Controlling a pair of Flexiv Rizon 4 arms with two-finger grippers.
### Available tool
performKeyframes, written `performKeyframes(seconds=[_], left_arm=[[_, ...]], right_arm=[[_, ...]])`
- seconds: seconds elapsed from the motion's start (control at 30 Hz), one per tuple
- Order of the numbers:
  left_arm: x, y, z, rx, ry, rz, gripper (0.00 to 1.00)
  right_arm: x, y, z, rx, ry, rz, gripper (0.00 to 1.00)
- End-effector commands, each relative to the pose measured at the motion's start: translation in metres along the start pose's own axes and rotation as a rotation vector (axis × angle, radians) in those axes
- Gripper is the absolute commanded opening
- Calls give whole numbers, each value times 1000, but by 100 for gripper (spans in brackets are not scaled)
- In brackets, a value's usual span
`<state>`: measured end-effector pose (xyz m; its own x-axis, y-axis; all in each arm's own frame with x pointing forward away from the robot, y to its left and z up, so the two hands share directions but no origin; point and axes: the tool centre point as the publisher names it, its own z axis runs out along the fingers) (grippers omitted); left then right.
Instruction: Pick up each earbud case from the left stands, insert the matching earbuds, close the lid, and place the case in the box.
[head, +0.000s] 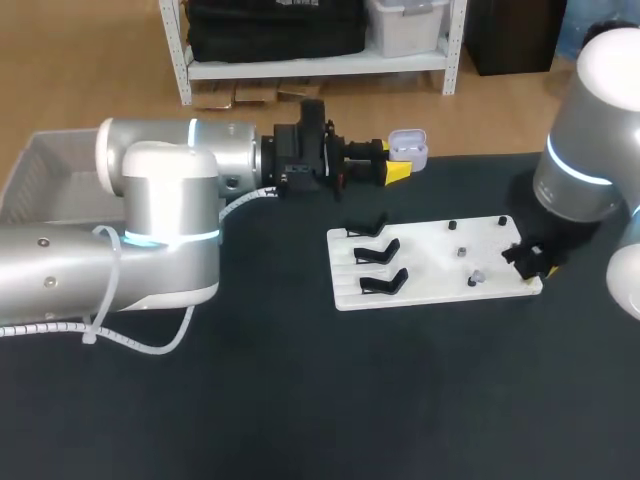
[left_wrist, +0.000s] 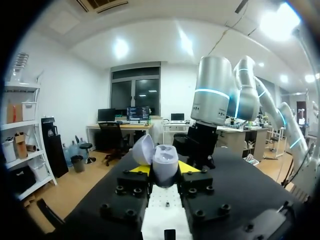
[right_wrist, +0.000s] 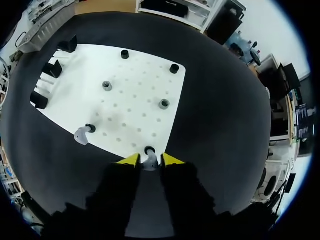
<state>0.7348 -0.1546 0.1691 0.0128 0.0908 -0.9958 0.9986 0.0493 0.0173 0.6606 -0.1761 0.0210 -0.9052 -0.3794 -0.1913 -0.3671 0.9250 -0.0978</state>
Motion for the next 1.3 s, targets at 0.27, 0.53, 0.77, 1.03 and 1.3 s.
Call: performKeyframes(seconds=[0.27,0.53,0.77,1.03,1.3], left_arm=[[0,1,0,1,-1,0,0],[0,1,0,1,-1,0,0],[0,1,0,1,-1,0,0],[0,1,0,1,-1,0,0],[0,1,0,1,-1,0,0]], right_arm=[[2,2,-7,23,-4,20,0],[4,1,-62,93,-12,111,0],[4,18,-110,146,9,145,0],[0,47,-149,233,6,161,0],[0,47,-149,233,6,161,0]])
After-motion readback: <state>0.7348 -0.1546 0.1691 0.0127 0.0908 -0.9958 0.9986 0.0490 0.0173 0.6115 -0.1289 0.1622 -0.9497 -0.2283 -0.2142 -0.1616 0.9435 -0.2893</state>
